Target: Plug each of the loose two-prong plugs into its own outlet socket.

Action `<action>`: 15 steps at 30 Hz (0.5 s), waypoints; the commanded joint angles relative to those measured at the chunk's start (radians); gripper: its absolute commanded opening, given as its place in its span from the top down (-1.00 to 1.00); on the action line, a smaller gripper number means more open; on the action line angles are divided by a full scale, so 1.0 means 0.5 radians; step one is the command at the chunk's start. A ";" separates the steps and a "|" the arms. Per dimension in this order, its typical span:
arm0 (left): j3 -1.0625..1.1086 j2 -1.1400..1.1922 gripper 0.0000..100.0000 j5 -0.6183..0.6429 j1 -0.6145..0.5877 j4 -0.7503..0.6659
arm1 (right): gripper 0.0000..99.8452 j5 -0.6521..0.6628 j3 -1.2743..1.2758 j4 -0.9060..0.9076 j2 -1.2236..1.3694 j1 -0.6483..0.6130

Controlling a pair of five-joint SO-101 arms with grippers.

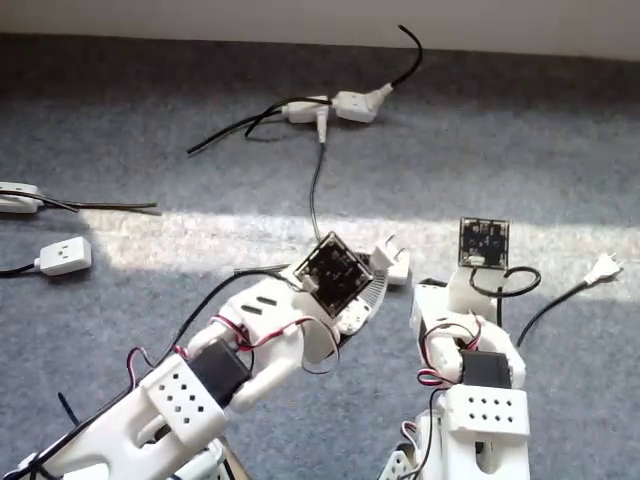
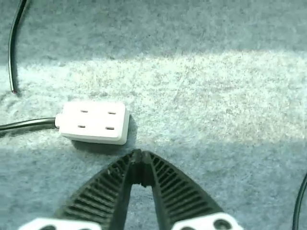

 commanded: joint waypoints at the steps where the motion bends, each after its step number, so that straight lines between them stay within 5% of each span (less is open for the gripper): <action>1: 0.339 -0.084 0.99 0.018 0.002 -0.445 | 0.99 -0.009 -0.097 -0.041 -0.020 -0.041; 7: 0.600 -0.084 0.99 0.018 -0.066 -0.706 | 0.99 -0.009 -0.345 0.081 -0.020 -0.029; 15: 0.855 -0.084 0.99 0.298 -0.321 -1.142 | 0.99 0.175 -0.931 0.815 -0.020 -0.183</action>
